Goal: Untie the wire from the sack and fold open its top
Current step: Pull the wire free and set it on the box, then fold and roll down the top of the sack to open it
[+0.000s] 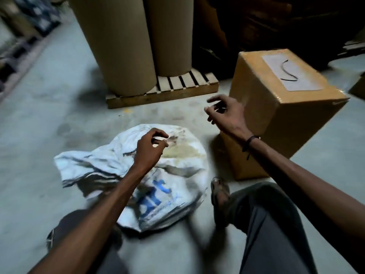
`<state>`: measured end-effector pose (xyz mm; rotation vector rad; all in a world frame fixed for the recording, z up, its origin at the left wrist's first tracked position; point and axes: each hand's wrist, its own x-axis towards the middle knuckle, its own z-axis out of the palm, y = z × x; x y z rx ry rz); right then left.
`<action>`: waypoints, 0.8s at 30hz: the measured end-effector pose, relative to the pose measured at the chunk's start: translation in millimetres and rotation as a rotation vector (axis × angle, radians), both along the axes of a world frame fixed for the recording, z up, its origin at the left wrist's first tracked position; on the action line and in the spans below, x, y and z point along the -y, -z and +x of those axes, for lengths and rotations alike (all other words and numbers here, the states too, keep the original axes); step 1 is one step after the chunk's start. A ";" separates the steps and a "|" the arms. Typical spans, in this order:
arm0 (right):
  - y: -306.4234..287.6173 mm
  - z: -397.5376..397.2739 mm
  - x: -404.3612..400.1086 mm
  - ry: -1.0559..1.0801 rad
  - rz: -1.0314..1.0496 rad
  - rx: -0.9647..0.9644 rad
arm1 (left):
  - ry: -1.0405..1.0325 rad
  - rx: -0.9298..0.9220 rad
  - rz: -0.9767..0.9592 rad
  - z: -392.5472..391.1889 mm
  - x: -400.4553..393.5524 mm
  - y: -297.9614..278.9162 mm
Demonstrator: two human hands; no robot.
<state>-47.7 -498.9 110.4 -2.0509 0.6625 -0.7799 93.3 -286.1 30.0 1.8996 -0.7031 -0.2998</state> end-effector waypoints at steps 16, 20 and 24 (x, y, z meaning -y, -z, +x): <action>95.1 94.5 -157.1 -0.402 0.109 -0.142 | -0.735 -0.145 0.137 92.5 -193.9 4.0; 108.5 119.4 -166.5 -0.506 0.019 -0.185 | -0.750 -0.192 0.306 113.9 -187.1 13.6; 123.2 131.4 -163.2 -0.660 -0.100 -0.250 | -0.663 -0.213 0.445 138.0 -175.5 20.0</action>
